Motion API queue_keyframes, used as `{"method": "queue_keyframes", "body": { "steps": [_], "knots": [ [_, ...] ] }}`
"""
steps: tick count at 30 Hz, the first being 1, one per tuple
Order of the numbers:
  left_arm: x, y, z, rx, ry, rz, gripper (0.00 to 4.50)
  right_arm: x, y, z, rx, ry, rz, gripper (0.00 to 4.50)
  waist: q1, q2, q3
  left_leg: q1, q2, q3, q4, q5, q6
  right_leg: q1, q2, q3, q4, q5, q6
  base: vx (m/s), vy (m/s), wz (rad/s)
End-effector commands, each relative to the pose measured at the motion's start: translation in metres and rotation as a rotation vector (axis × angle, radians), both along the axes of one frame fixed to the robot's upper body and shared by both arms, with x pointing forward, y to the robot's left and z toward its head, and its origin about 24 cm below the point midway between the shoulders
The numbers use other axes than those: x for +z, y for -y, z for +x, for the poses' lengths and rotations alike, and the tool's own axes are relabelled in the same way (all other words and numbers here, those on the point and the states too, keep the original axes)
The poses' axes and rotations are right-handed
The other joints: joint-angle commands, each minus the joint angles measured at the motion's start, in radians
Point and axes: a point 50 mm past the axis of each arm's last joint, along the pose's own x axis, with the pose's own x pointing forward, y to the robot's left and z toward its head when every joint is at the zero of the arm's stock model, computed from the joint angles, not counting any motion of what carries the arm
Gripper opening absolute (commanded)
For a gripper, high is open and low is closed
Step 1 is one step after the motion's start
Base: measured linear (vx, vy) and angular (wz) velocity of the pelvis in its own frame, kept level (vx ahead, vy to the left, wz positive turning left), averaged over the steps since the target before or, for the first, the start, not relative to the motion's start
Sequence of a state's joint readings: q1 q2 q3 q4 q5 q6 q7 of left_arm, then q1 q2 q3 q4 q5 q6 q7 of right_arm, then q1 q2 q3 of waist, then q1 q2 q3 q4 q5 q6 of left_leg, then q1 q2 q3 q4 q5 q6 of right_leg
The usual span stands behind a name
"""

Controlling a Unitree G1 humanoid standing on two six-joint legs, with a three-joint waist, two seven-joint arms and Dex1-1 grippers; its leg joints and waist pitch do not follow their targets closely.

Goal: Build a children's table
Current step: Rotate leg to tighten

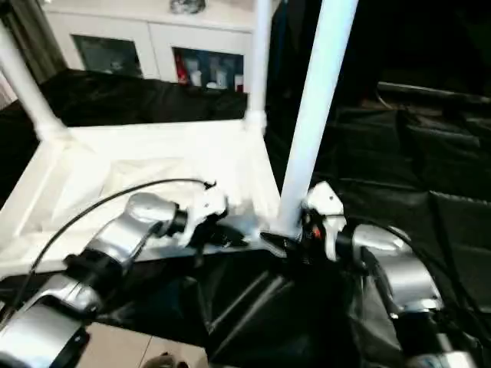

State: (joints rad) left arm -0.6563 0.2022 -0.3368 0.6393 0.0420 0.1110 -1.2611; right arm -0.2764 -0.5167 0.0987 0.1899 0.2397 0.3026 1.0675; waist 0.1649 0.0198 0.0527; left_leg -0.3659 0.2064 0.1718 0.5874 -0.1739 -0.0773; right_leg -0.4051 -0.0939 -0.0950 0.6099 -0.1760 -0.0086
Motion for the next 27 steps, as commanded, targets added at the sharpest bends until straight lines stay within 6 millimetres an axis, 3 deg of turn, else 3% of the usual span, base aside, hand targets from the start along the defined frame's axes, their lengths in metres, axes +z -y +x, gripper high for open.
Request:
{"method": "queue_keyframes", "body": {
  "steps": [1,4,6,11,18,19,20,22,24,25,27],
  "knots": [
    [0.02,0.009,-0.005,-0.105,0.028,-0.088,0.0,0.004,-0.004,-0.004,0.077,-0.002,-0.01,3.57,-0.003,-0.018,-0.064,0.004,0.031,-0.005,-0.072,-0.24,0.055,0.055,-0.064,0.051,-0.085,-0.31,-0.173,0.0,0.0,0.0],
    [0.021,0.001,-0.009,-0.124,0.017,-0.075,0.0,0.003,-0.003,-0.009,0.123,-0.027,-0.029,3.46,-0.002,-0.019,-0.066,0.006,0.031,-0.003,-0.069,-0.216,0.059,0.053,-0.062,0.051,-0.081,-0.275,-0.183,0.0,0.0,0.0],
    [0.022,-0.001,-0.011,-0.125,0.015,-0.071,0.0,0.004,-0.006,-0.008,0.127,-0.028,-0.02,3.12,-0.001,-0.019,-0.066,0.004,0.03,-0.003,-0.069,-0.208,0.058,0.053,-0.062,0.051,-0.079,-0.264,-0.188,0.0,0.0,0.0],
    [0.022,-0.003,-0.013,-0.127,0.009,-0.063,0.0,0.005,-0.008,-0.009,0.15,-0.036,-0.02,2.82,-0.001,-0.021,-0.064,0.003,0.027,-0.003,-0.069,-0.216,0.053,0.053,-0.062,0.05,-0.085,-0.313,-0.166,0.0,0.0,0.0],
    [0.022,0.0,-0.01,-0.063,0.019,-0.072,0.0,-0.002,-0.013,-0.006,0.082,-0.036,-0.007,2.74,-0.005,-0.022,-0.065,0.003,0.026,-0.003,-0.069,-0.204,0.048,0.053,-0.06,0.05,-0.082,-0.288,-0.168,0.0,0.0,0.0],
    [0.022,0.006,-0.004,0.014,0.03,-0.084,0.0,-0.011,-0.014,0.003,-0.063,-0.015,-0.031,2.74,-0.007,-0.023,-0.065,0.003,0.026,-0.003,-0.069,-0.202,0.042,0.052,-0.06,0.05,-0.082,-0.29,-0.167,0.0,0.0,0.0],
    [0.022,0.006,-0.004,0.014,0.03,-0.084,0.0,-0.011,-0.014,0.003,-0.063,-0.015,-0.031,2.74,-0.011,-0.023,-0.064,0.001,0.024,-0.003,-0.069,-0.201,0.037,0.051,-0.06,0.05,-0.083,-0.294,-0.167,0.0,0.0,0.0],
    [0.022,0.013,0.004,0.098,0.046,-0.101,0.0,-0.021,-0.014,0.015,-0.257,-0.002,-0.057,2.74,-0.028,-0.025,-0.064,-0.003,0.019,-0.005,-0.072,-0.201,0.016,0.054,-0.058,0.046,-0.084,-0.306,-0.157,0.0,0.0,0.0],
    [0.021,0.019,0.009,0.146,0.055,-0.106,0.0,-0.026,-0.016,0.02,-0.364,-0.011,-0.046,2.73,-0.036,-0.029,-0.065,0.003,0.015,-0.003,-0.069,-0.206,0.012,0.052,-0.056,0.046,-0.088,-0.319,-0.151,0.0,0.0,0.0],
    [0.022,0.035,0.019,0.231,0.067,-0.116,0.0,-0.034,-0.026,0.029,-0.538,-0.039,-0.012,2.73,-0.04,-0.028,-0.065,0.004,0.013,-0.002,-0.069,-0.206,0.012,0.051,-0.056,0.046,-0.091,-0.325,-0.15,0.0,0.0,0.0],
    [0.022,0.041,0.022,0.258,0.072,-0.119,0.0,-0.036,-0.03,0.032,-0.593,-0.05,-0.004,2.73,-0.041,-0.028,-0.067,0.005,0.013,-0.003,-0.069,-0.198,0.008,0.052,-0.058,0.047,-0.089,-0.316,-0.151,0.0,0.0,0.0]
  ]
}}
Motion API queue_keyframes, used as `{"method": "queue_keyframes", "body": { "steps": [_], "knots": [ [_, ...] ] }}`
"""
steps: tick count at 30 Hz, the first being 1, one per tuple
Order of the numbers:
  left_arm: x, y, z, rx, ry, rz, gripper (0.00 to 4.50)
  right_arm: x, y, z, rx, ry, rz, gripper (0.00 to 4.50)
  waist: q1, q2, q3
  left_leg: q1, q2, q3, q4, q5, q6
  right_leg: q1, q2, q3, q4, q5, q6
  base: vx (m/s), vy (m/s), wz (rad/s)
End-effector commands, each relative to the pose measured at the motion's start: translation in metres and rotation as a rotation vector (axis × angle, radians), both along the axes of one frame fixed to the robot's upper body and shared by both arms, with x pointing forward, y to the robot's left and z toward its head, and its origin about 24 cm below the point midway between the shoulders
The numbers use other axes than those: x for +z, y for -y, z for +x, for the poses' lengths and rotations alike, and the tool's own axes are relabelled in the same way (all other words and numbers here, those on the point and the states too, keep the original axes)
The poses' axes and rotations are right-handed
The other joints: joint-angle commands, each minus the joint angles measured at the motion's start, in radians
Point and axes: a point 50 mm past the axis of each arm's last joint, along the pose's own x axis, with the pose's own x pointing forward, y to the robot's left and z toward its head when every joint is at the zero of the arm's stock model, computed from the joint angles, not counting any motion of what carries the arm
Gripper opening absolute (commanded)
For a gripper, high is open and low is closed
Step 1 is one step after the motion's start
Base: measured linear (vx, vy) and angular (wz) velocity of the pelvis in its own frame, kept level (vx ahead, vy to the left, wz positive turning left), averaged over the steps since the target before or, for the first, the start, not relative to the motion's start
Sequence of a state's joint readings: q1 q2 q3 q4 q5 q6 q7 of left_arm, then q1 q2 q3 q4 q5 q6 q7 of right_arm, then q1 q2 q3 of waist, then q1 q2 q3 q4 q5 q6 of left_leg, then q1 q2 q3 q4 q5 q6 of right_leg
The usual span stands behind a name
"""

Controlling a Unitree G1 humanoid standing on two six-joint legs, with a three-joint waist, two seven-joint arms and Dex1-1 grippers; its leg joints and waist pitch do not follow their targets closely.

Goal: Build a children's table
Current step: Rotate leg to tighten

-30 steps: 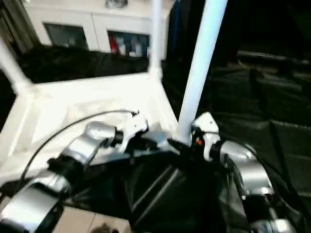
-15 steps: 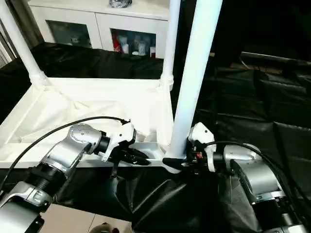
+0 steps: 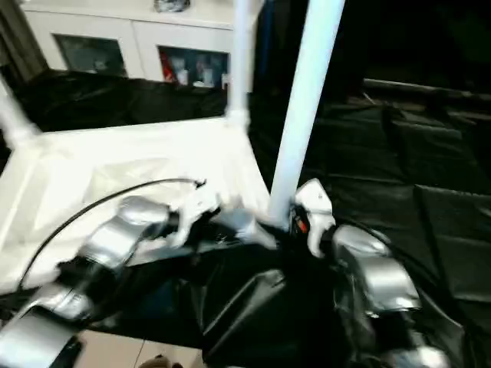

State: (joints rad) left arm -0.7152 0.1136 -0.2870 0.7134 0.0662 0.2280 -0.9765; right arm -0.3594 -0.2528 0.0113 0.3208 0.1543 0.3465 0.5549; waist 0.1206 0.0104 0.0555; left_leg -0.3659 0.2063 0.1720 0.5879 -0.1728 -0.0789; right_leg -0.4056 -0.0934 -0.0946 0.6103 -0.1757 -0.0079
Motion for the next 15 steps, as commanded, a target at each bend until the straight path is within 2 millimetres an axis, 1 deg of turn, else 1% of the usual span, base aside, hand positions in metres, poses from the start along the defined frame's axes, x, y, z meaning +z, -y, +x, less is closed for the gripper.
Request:
{"method": "queue_keyframes", "body": {
  "steps": [1,2,3,4,6,7,8,9,11,12,14,15],
  "knots": [
    [0.023,0.031,0.007,-0.001,0.078,-0.119,0.0,-0.021,-0.008,0.001,-0.125,-0.096,-0.02,2.73,0.004,-0.013,-0.071,0.003,0.014,-0.005,-0.068,-0.185,0.011,0.055,-0.059,0.048,-0.085,-0.283,-0.156,0.0,0.0,0.0],
    [0.024,0.037,0.01,0.033,0.089,-0.115,0.0,-0.022,-0.013,0.004,-0.172,-0.095,-0.025,2.73,0.001,-0.013,-0.071,0.003,0.013,-0.003,-0.068,-0.183,0.011,0.052,-0.056,0.048,-0.086,-0.271,-0.157,0.0,0.0,0.0],
    [0.026,0.042,0.013,0.073,0.1,-0.113,0.0,-0.024,-0.019,0.006,-0.2,-0.093,-0.036,2.73,0.002,-0.014,-0.075,0.004,0.013,-0.003,-0.066,-0.167,0.011,0.055,-0.058,0.049,-0.08,-0.231,-0.168,0.0,0.0,0.0],
    [0.026,0.047,0.015,0.097,0.113,-0.106,0.0,-0.024,-0.028,0.008,-0.199,-0.087,-0.038,2.73,0.002,-0.011,-0.075,0.002,0.012,-0.002,-0.065,-0.163,0.014,0.056,-0.056,0.048,-0.08,-0.209,-0.173,0.0,0.0,0.0],
    [0.026,0.051,0.015,0.095,0.127,-0.096,0.0,-0.024,-0.035,0.008,-0.183,-0.082,-0.03,2.73,0.001,-0.012,-0.074,0.002,0.012,-0.003,-0.066,-0.165,0.018,0.06,-0.057,0.048,-0.079,-0.196,-0.177,0.0,0.0,0.0],
    [0.026,0.054,0.014,0.072,0.133,-0.089,0.0,-0.023,-0.039,0.008,-0.162,-0.074,-0.014,3.29,0.004,-0.014,-0.074,0.0,0.012,-0.002,-0.065,-0.158,0.034,0.063,-0.058,0.049,-0.079,-0.179,-0.179,0.0,0.0,0.0],
    [0.026,0.054,0.013,0.064,0.131,-0.089,0.0,-0.022,-0.04,0.009,-0.158,-0.072,-0.01,3.42,0.005,-0.014,-0.074,-0.001,0.012,-0.002,-0.065,-0.157,0.038,0.064,-0.058,0.048,-0.079,-0.176,-0.179,0.0,0.0,0.0],
    [0.025,0.055,0.013,0.057,0.128,-0.091,0.0,-0.022,-0.041,0.009,-0.155,-0.071,-0.004,3.42,0.005,-0.011,-0.073,0.001,0.014,-0.002,-0.066,-0.159,0.042,0.062,-0.059,0.048,-0.079,-0.18,-0.182,0.0,0.0,0.0],
    [0.024,0.056,0.012,0.043,0.123,-0.096,0.0,-0.02,-0.04,0.01,-0.163,-0.064,-0.004,3.49,0.005,-0.012,-0.07,0.003,0.014,-0.002,-0.068,-0.187,0.038,0.061,-0.059,0.047,-0.085,-0.227,-0.175,0.0,0.0,0.0],
    [0.024,0.055,0.011,0.036,0.122,-0.097,0.0,-0.02,-0.039,0.01,-0.165,-0.056,-0.009,3.78,0.005,-0.015,-0.069,0.003,0.014,-0.002,-0.069,-0.194,0.037,0.061,-0.059,0.047,-0.087,-0.241,-0.171,0.0,0.0,0.0],
    [0.022,0.054,0.011,0.017,0.127,-0.099,0.0,-0.017,-0.036,0.012,-0.152,-0.028,-0.029,3.78,0.006,-0.015,-0.069,0.004,0.013,-0.002,-0.069,-0.203,0.034,0.059,-0.06,0.048,-0.089,-0.269,-0.161,0.0,0.0,0.0],
    [0.021,0.051,0.009,-0.019,0.124,-0.107,0.0,-0.013,-0.03,0.014,-0.122,-0.004,-0.041,3.78,0.006,-0.018,-0.069,0.004,0.015,-0.003,-0.071,-0.206,0.033,0.06,-0.061,0.048,-0.09,-0.275,-0.157,0.0,0.0,0.0]
  ]
}}
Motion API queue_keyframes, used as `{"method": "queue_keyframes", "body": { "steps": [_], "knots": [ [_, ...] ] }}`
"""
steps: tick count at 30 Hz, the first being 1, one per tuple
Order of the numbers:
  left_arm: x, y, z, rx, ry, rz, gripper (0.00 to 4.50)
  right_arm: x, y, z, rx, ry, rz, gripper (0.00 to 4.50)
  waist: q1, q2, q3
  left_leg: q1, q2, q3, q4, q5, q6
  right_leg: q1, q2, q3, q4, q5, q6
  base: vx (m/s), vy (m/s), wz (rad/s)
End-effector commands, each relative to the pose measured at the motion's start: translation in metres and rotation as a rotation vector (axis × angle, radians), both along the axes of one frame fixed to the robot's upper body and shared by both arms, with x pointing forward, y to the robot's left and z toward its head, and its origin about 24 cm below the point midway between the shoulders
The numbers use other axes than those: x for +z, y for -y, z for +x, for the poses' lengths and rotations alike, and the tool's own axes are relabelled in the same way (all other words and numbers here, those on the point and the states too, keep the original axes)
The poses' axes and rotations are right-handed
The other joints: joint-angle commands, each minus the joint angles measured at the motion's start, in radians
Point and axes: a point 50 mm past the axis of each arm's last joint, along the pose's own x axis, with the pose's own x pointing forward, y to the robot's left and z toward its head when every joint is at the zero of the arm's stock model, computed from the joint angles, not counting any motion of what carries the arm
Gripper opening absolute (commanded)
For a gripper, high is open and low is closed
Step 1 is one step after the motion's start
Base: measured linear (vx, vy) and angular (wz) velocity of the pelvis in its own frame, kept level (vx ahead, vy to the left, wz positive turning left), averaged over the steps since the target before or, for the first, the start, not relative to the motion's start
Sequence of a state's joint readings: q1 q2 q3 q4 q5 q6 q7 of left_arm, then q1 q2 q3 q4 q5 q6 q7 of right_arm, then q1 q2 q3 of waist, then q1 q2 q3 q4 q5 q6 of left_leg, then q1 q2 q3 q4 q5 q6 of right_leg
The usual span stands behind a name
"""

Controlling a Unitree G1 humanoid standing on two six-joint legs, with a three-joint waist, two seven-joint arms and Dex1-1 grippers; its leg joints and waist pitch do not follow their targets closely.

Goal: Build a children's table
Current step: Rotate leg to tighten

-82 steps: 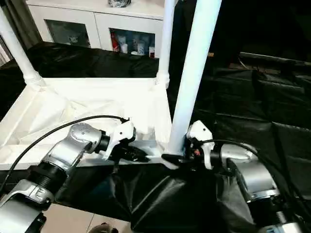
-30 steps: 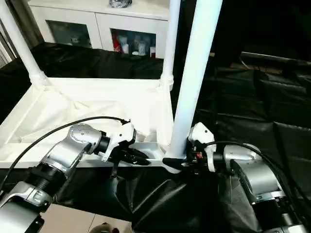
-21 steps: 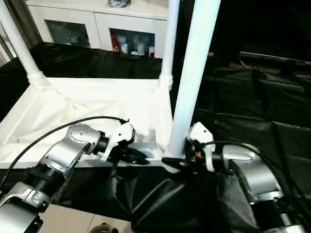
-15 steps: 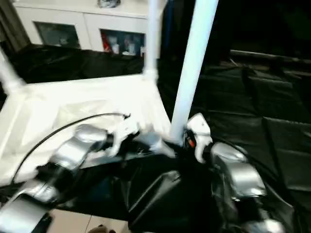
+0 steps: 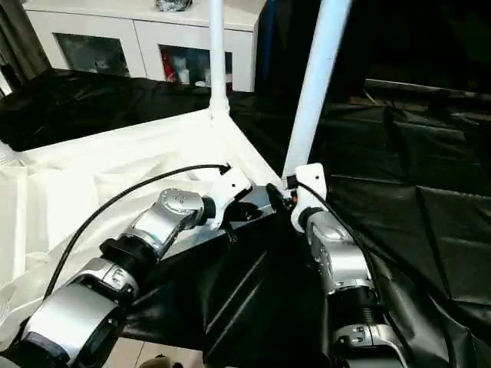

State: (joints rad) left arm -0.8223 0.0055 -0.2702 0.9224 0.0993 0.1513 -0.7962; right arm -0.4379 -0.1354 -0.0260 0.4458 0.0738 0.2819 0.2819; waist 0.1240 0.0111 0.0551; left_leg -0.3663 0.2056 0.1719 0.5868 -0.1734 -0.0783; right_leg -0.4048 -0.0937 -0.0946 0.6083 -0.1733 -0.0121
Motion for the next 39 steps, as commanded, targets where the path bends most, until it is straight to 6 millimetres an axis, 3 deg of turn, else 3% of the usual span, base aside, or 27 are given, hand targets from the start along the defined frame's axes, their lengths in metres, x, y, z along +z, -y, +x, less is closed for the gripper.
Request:
{"method": "queue_keyframes", "body": {
  "steps": [1,3,5,6,11,16,25,36,39],
  "knots": [
    [0.022,0.022,-0.002,-0.124,0.075,-0.117,0.0,-0.009,-0.016,-0.005,0.128,-0.043,0.002,3.78,0.003,-0.018,-0.069,0.004,0.015,-0.002,-0.068,-0.202,0.037,0.06,-0.06,0.048,-0.087,-0.269,-0.154,0.0,0.0,0.0],
    [0.021,0.016,-0.006,-0.177,0.06,-0.125,0.0,-0.004,-0.007,-0.007,0.203,-0.024,-0.016,3.78,0.005,-0.018,-0.07,0.002,0.016,-0.003,-0.068,-0.191,0.041,0.061,-0.061,0.048,-0.084,-0.252,-0.158,0.0,0.0,0.0],
    [0.021,0.009,-0.011,-0.243,0.056,-0.138,0.0,0.0,-0.001,-0.013,0.328,-0.025,0.002,3.78,0.012,-0.021,-0.07,-0.001,0.018,-0.001,-0.064,-0.177,0.069,0.067,-0.061,0.05,-0.079,-0.206,-0.172,0.0,0.0,0.0],
    [0.021,0.009,-0.011,-0.243,0.056,-0.138,0.0,0.0,-0.001,-0.013,0.328,-0.025,0.002,3.78,0.014,-0.019,-0.069,0.0,0.019,0.0,-0.064,-0.177,0.078,0.063,-0.062,0.05,-0.08,-0.208,-0.177,0.0,0.0,0.0],
    [0.019,-0.01,-0.023,-0.385,0.0,-0.146,0.0,0.009,0.023,-0.037,0.635,-0.033,-0.077,3.78,0.025,-0.016,-0.064,0.005,0.025,-0.002,-0.068,-0.222,0.072,0.061,-0.064,0.05,-0.087,-0.294,-0.163,0.0,0.0,0.0],
    [0.02,-0.023,-0.031,-0.458,-0.016,-0.135,0.0,0.016,0.035,-0.048,0.749,-0.078,-0.065,3.78,0.027,-0.014,-0.063,0.006,0.029,-0.004,-0.071,-0.248,0.06,0.055,-0.063,0.05,-0.089,-0.325,-0.168,0.0,0.0,0.0],
    [0.022,-0.039,-0.042,-0.526,-0.045,-0.117,0.0,0.02,0.041,-0.056,0.846,-0.124,-0.062,3.78,0.029,-0.014,-0.067,0.005,0.03,-0.003,-0.069,-0.226,0.059,0.054,-0.061,0.05,-0.081,-0.281,-0.18,0.0,0.0,0.0],
    [0.023,-0.043,-0.043,-0.517,-0.054,-0.117,0.0,0.021,0.034,-0.06,0.893,-0.144,0.0,2.93,0.029,-0.018,-0.065,0.004,0.027,-0.003,-0.069,-0.223,0.053,0.053,-0.061,0.05,-0.085,-0.318,-0.162,0.0,0.0,0.0],
    [0.023,-0.039,-0.035,-0.437,-0.04,-0.123,0.0,0.016,0.032,-0.054,0.797,-0.113,0.01,2.75,0.029,-0.018,-0.066,0.003,0.026,-0.002,-0.068,-0.214,0.052,0.052,-0.061,0.05,-0.083,-0.31,-0.162,0.0,0.0,0.0]
  ]
}}
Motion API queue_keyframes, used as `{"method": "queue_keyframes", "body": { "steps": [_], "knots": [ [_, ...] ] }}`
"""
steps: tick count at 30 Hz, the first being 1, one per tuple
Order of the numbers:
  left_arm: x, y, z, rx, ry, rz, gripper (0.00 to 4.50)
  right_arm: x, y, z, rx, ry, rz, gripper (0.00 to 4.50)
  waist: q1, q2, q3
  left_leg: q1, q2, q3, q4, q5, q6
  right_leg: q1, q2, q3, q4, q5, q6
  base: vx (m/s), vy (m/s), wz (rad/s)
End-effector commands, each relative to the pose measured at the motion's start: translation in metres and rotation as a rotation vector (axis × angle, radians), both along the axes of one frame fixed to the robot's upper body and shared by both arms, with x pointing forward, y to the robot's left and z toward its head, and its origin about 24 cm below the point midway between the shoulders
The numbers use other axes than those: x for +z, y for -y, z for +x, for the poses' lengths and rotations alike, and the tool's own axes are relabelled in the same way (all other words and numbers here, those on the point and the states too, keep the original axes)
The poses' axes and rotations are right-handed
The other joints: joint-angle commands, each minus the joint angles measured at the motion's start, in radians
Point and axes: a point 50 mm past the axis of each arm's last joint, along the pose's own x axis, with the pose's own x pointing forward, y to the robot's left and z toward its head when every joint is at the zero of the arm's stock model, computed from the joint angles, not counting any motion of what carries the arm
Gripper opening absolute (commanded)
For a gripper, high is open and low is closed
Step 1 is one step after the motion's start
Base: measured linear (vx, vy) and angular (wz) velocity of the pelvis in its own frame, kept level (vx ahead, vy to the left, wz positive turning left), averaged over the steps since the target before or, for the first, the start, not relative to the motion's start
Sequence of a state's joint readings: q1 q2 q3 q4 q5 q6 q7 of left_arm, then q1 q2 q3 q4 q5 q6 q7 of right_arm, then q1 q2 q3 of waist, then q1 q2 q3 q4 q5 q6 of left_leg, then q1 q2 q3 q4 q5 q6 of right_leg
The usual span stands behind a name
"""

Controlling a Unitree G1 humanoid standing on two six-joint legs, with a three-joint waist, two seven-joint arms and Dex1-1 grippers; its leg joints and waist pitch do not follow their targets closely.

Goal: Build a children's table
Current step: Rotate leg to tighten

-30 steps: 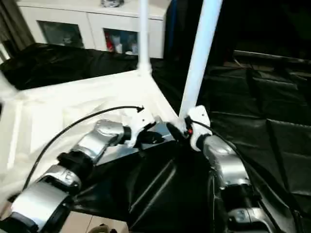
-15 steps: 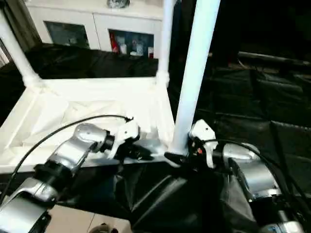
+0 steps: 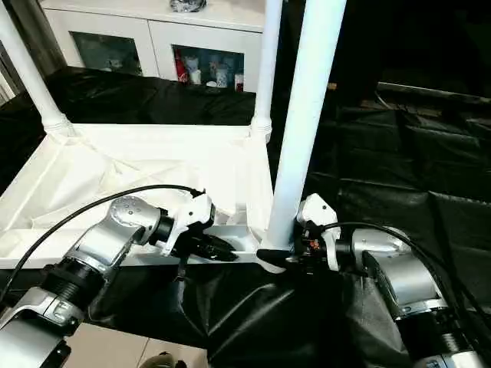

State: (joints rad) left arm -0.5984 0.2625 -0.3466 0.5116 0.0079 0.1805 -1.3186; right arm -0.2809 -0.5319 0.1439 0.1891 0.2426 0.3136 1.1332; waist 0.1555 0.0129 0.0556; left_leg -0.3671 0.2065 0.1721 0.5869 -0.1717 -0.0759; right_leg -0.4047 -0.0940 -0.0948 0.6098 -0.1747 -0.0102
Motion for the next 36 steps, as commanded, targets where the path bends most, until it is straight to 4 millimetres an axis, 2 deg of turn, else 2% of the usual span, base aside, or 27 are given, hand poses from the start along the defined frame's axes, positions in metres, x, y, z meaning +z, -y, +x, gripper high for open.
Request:
{"method": "queue_keyframes", "body": {
  "steps": [1,4,6,7,8,9,10,11,12,13,14,15,16,17,19,21,23,24,27,30,32,36],
  "knots": [
    [0.019,0.018,0.006,-0.006,0.047,-0.112,0.0,-0.002,-0.004,0.004,-0.069,0.017,0.019,2.75,-0.005,-0.02,-0.067,0.005,0.023,-0.003,-0.068,-0.217,0.044,0.051,-0.06,0.048,-0.086,-0.315,-0.162,0.0,0.0,0.0],
    [0.02,0.032,0.025,0.168,0.097,-0.108,0.0,-0.019,-0.009,0.023,-0.356,0.05,-0.012,2.73,-0.015,-0.021,-0.065,0.004,0.019,-0.003,-0.07,-0.221,0.03,0.049,-0.058,0.047,-0.09,-0.34,-0.151,0.0,0.0,0.0],
    [0.02,0.036,0.029,0.202,0.113,-0.105,0.0,-0.023,-0.011,0.027,-0.417,0.049,-0.019,2.72,-0.025,-0.023,-0.068,0.0,0.016,-0.007,-0.071,-0.222,0.007,0.057,-0.06,0.043,-0.09,-0.353,-0.141,0.0,0.0,0.0],
    [0.022,0.043,0.034,0.25,0.12,-0.111,0.0,-0.026,-0.015,0.032,-0.504,0.048,-0.014,2.72,-0.027,-0.022,-0.067,0.005,0.016,-0.005,-0.07,-0.23,0.012,0.053,-0.06,0.045,-0.093,-0.346,-0.141,0.0,0.0,0.0],
    [0.022,0.043,0.034,0.25,0.12,-0.111,0.0,-0.026,-0.015,0.032,-0.504,0.048,-0.014,2.72,-0.03,-0.022,-0.066,0.006,0.014,-0.002,-0.068,-0.228,0.017,0.05,-0.058,0.047,-0.095,-0.342,-0.143,0.0,0.0,0.0],
    [0.025,0.051,0.04,0.308,0.132,-0.12,0.0,-0.029,-0.021,0.038,-0.585,0.045,-0.001,2.72,-0.032,-0.014,-0.069,0.001,0.014,-0.005,-0.068,-0.214,0.017,0.054,-0.061,0.047,-0.087,-0.315,-0.152,0.0,0.0,0.0],
    [0.028,0.061,0.044,0.357,0.138,-0.131,0.0,-0.031,-0.029,0.044,-0.673,0.034,0.016,2.72,-0.032,-0.02,-0.071,0.005,0.014,-0.003,-0.066,-0.202,0.018,0.054,-0.058,0.047,-0.088,-0.291,-0.155,0.0,0.0,0.0],
    [0.028,0.061,0.044,0.357,0.138,-0.131,0.0,-0.031,-0.029,0.044,-0.673,0.034,0.016,2.72,-0.035,-0.021,-0.072,0.001,0.01,-0.001,-0.064,-0.187,0.02,0.054,-0.056,0.048,-0.086,-0.271,-0.161,0.0,0.0,0.0],
    [0.03,0.07,0.047,0.398,0.152,-0.134,0.0,-0.032,-0.037,0.049,-0.726,0.031,0.022,2.72,-0.033,-0.008,-0.075,0.003,0.013,-0.005,-0.065,-0.172,0.017,0.056,-0.058,0.047,-0.08,-0.24,-0.173,0.0,0.0,0.0],
    [0.031,0.075,0.048,0.408,0.161,-0.134,0.0,-0.031,-0.044,0.051,-0.744,0.04,0.021,2.72,-0.038,-0.013,-0.075,0.001,0.013,-0.004,-0.064,-0.16,0.016,0.056,-0.056,0.047,-0.077,-0.203,-0.183,0.0,0.0,0.0],
    [0.032,0.079,0.047,0.395,0.169,-0.134,0.0,-0.03,-0.052,0.053,-0.742,0.051,0.026,2.72,-0.034,-0.015,-0.079,0.002,0.013,-0.004,-0.062,-0.149,0.02,0.06,-0.056,0.047,-0.075,-0.177,-0.189,0.0,0.0,0.0],
    [0.031,0.082,0.045,0.373,0.179,-0.126,0.0,-0.027,-0.062,0.054,-0.702,0.044,0.079,2.72,-0.034,-0.006,-0.079,-0.001,0.013,-0.004,-0.06,-0.128,0.033,0.061,-0.056,0.049,-0.068,-0.118,-0.203,0.0,0.0,0.0],
    [0.031,0.083,0.044,0.357,0.185,-0.121,0.0,-0.025,-0.069,0.054,-0.674,0.037,0.119,3.28,-0.036,-0.01,-0.08,-0.004,0.011,-0.003,-0.059,-0.122,0.048,0.065,-0.054,0.047,-0.067,-0.084,-0.213,0.0,0.0,0.0],
    [0.029,0.083,0.043,0.335,0.19,-0.113,0.0,-0.023,-0.073,0.054,-0.651,0.042,0.134,3.42,-0.035,-0.01,-0.079,-0.002,0.012,-0.002,-0.059,-0.125,0.054,0.065,-0.055,0.047,-0.067,-0.079,-0.216,0.0,0.0,0.0],
    [0.027,0.082,0.042,0.318,0.189,-0.104,0.0,-0.021,-0.077,0.053,-0.62,0.053,0.138,3.5,-0.036,-0.009,-0.075,0.0,0.013,-0.001,-0.061,-0.149,0.062,0.066,-0.056,0.046,-0.072,-0.11,-0.218,0.0,0.0,0.0],
    [0.024,0.08,0.042,0.306,0.185,-0.099,0.0,-0.021,-0.078,0.053,-0.599,0.082,0.107,3.62,-0.037,-0.012,-0.073,0.001,0.013,-0.001,-0.063,-0.177,0.054,0.065,-0.057,0.046,-0.079,-0.167,-0.207,0.0,0.0,0.0],
    [0.023,0.077,0.041,0.286,0.187,-0.099,0.0,-0.021,-0.075,0.052,-0.577,0.103,0.075,3.62,-0.038,-0.01,-0.07,0.002,0.013,-0.003,-0.067,-0.202,0.042,0.064,-0.058,0.045,-0.085,-0.231,-0.187,0.0,0.0,0.0],
    [0.022,0.076,0.041,0.275,0.19,-0.1,0.0,-0.022,-0.073,0.052,-0.568,0.108,0.065,3.62,-0.04,-0.014,-0.068,0.004,0.014,-0.002,-0.068,-0.22,0.038,0.062,-0.058,0.046,-0.089,-0.266,-0.176,0.0,0.0,0.0],
    [0.018,0.067,0.035,0.193,0.169,-0.102,0.0,-0.02,-0.063,0.046,-0.482,0.116,0.051,3.62,-0.038,-0.018,-0.068,0.002,0.015,-0.003,-0.068,-0.217,0.042,0.063,-0.058,0.047,-0.09,-0.278,-0.163,0.0,0.0,0.0],
    [0.013,0.058,0.028,0.131,0.149,-0.089,0.0,-0.019,-0.054,0.04,-0.4,0.109,0.047,3.62,-0.033,-0.014,-0.068,0.002,0.02,-0.003,-0.068,-0.215,0.061,0.062,-0.061,0.049,-0.087,-0.253,-0.178,0.0,0.0,0.0],
    [0.011,0.051,0.024,0.084,0.148,-0.079,0.0,-0.015,-0.047,0.033,-0.329,0.109,0.056,3.62,-0.033,-0.013,-0.068,0.005,0.021,-0.003,-0.068,-0.221,0.058,0.059,-0.06,0.048,-0.088,-0.262,-0.184,0.0,0.0,0.0],
    [0.004,0.035,0.018,0.032,0.169,-0.033,0.0,-0.009,-0.03,0.016,-0.158,0.1,0.045,3.62,-0.022,-0.01,-0.067,0.006,0.027,-0.003,-0.069,-0.24,0.065,0.06,-0.059,0.05,-0.083,-0.227,-0.195,0.0,0.0,0.0]
  ]
}}
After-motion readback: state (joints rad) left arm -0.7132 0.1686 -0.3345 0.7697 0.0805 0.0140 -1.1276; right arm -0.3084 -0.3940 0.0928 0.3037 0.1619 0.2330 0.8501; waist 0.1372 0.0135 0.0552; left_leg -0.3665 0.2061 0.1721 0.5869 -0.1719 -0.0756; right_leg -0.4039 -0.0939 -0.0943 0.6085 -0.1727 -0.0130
